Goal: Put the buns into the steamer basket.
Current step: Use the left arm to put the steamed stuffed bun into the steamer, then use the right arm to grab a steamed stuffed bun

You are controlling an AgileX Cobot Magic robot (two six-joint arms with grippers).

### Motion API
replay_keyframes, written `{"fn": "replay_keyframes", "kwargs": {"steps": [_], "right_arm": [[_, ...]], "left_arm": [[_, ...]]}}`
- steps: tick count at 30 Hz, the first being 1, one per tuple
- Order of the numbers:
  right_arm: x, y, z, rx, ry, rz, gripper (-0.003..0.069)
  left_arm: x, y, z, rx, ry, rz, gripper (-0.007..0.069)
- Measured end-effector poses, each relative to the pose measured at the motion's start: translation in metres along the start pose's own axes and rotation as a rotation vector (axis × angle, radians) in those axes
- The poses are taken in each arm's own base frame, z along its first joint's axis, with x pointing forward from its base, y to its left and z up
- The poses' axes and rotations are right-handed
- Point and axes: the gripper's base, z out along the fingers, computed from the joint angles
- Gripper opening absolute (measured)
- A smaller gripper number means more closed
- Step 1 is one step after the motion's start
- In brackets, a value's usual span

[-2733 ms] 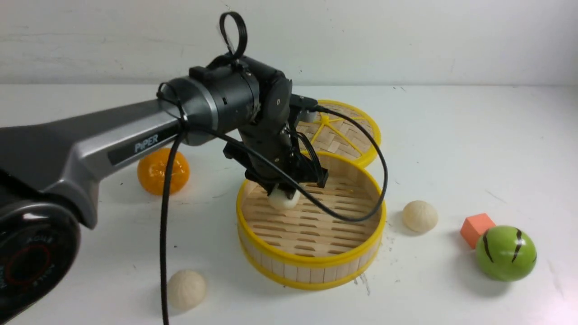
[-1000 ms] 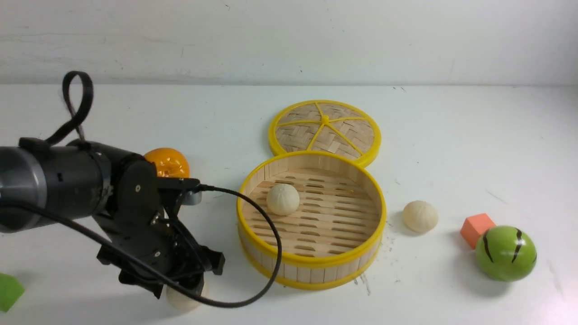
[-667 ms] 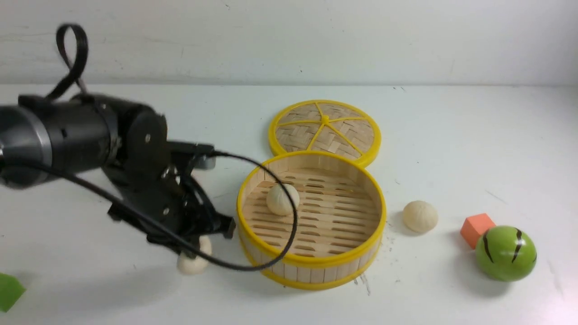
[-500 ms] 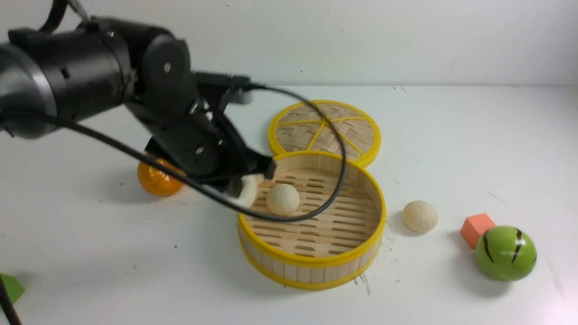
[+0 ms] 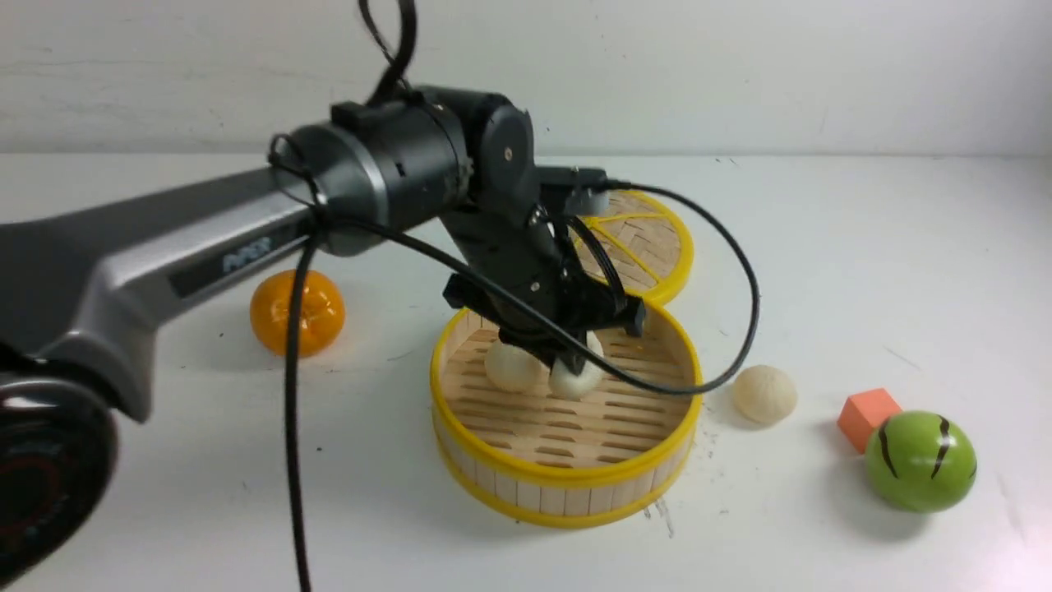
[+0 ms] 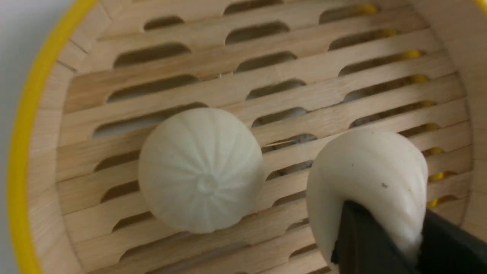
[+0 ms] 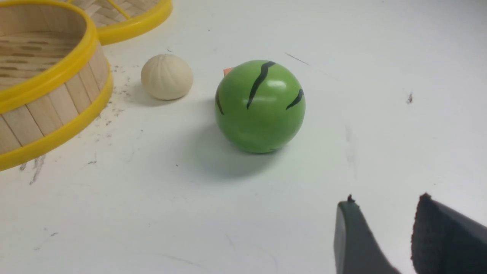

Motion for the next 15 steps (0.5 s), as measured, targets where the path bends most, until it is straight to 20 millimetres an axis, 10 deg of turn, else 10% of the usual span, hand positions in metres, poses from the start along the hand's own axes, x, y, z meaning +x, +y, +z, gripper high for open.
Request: {"fn": "replay_keyframes", "kwargs": {"steps": [9, 15], "right_arm": [[0.0, 0.0, 0.0, 0.0, 0.0, 0.0, 0.0239], [0.0, 0.0, 0.0, 0.0, 0.0, -0.001, 0.0239]], "left_arm": [[0.002, 0.002, 0.015, -0.007, 0.051, -0.003, 0.0405], [-0.001, -0.004, -0.018, 0.001, 0.055, 0.011, 0.0479]]}}
